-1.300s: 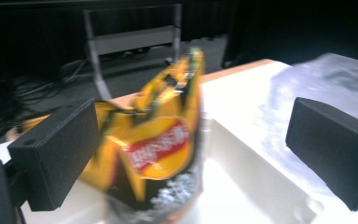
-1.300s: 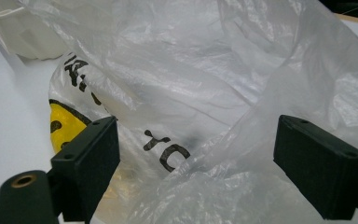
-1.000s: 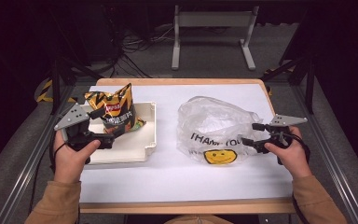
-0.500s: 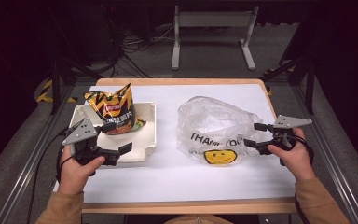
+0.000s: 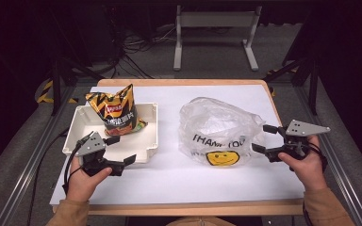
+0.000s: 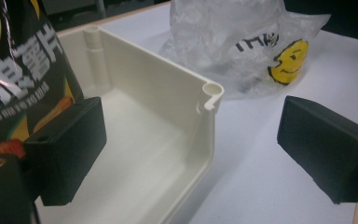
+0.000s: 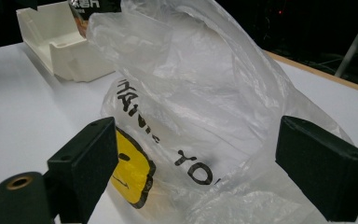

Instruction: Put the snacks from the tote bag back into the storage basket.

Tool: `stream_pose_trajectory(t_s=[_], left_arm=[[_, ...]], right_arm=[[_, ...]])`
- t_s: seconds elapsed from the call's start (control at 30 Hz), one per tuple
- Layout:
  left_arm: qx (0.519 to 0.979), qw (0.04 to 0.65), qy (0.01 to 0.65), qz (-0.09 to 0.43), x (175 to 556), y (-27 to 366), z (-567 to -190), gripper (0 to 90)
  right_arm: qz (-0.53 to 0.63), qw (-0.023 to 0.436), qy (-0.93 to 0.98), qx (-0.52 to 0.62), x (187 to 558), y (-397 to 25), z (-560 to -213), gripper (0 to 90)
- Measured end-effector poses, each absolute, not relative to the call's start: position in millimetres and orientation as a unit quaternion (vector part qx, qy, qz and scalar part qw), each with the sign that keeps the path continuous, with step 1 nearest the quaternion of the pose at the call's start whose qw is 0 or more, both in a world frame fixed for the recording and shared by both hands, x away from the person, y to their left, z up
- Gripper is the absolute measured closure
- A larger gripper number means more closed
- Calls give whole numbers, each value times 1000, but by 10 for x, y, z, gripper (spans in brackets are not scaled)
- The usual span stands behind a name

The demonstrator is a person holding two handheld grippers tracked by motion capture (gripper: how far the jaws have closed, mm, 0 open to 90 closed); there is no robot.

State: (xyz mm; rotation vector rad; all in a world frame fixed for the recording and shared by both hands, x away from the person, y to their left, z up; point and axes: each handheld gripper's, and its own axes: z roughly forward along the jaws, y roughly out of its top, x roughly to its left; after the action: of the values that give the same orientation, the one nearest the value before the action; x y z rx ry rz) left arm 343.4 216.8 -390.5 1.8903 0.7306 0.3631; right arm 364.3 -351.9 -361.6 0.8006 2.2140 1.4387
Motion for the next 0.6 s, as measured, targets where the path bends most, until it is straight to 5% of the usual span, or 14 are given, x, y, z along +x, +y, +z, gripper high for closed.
stream_pose_trajectory(t_s=[0.6], left_arm=[[770, 510, 354, 148, 3360, 2229, -4273, 100]], right_arm=[[511, 194, 791, 277, 3476, -3407, -3868, 197]])
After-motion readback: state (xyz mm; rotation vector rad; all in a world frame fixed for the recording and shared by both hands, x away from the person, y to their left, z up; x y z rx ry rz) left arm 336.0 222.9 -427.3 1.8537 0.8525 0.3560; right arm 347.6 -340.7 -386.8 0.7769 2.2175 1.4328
